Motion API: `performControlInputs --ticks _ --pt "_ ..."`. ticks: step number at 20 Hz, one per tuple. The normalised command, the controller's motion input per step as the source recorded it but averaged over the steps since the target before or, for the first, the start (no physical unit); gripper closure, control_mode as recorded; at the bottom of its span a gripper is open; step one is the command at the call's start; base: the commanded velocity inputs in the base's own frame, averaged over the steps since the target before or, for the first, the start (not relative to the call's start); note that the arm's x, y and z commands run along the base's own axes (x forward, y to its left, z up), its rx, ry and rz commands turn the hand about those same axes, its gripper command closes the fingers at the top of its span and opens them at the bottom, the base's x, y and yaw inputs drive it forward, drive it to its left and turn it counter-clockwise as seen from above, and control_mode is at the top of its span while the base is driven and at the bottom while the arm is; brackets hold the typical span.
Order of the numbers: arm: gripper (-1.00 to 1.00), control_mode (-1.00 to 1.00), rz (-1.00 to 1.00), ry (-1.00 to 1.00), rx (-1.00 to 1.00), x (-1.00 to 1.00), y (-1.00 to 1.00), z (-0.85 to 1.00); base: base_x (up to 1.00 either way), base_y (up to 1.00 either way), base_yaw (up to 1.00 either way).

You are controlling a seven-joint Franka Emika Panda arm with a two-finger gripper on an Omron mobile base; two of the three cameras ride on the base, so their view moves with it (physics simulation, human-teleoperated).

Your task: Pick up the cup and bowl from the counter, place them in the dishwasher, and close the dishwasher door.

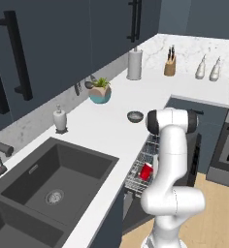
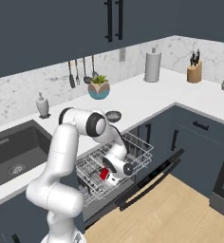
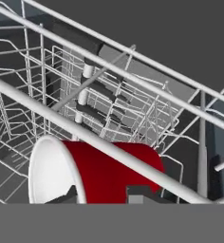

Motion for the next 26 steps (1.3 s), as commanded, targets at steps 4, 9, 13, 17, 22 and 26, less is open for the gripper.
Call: performControlInputs --ticks 4,9,13,17,22,26 --pt "1.00 -1.00 0.00 -0.09 0.00 0.06 0.04 0.00 0.00 0.00 0.00" --pt "1.00 -1.00 0.03 -0.09 -0.02 0.00 0.04 -0.05 0.00 0.00 0.00" --pt "1.00 -1.00 0.13 -0.01 -0.17 -0.03 0.19 -0.50 0.00 0.00 0.00" --pt "1.00 -1.00 0.13 0.00 -0.30 -0.33 -0.03 -0.62 0.00 0.00 0.00" --pt "-1.00 -1.00 0.07 0.08 -0.29 -0.78 -0.38 -0.46 0.00 0.00 0.00" --pt "-1.00 -1.00 0.04 0.02 -0.17 -0.81 -0.57 -0.15 0.00 0.00 0.00"
